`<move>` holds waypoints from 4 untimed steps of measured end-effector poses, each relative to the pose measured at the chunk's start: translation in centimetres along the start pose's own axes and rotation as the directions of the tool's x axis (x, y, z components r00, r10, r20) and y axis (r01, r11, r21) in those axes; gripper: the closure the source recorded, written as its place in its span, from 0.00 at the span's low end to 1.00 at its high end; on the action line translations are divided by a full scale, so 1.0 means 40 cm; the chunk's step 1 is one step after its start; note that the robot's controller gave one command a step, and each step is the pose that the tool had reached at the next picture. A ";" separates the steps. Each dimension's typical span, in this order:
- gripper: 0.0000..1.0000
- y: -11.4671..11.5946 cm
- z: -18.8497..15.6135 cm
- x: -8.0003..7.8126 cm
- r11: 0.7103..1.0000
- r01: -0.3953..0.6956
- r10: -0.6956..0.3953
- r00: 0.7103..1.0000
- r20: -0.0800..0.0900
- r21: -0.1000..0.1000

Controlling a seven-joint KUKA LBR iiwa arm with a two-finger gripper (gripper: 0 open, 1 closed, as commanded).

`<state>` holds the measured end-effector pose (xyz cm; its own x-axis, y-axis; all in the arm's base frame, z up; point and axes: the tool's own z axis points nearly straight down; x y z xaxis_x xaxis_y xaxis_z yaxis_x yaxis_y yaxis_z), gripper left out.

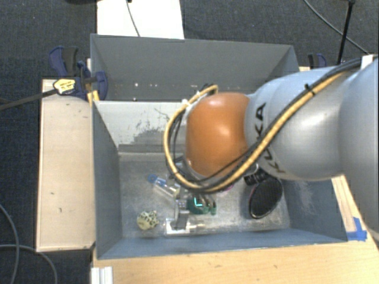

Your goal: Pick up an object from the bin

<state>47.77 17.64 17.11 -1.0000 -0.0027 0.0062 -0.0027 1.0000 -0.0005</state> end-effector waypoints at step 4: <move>1.00 0.067 -0.264 -0.062 0.746 0.665 -0.666 0.746 0.016 0.008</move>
Offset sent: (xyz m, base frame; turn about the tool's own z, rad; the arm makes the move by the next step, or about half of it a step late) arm 0.0089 0.0437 -0.1004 -0.3478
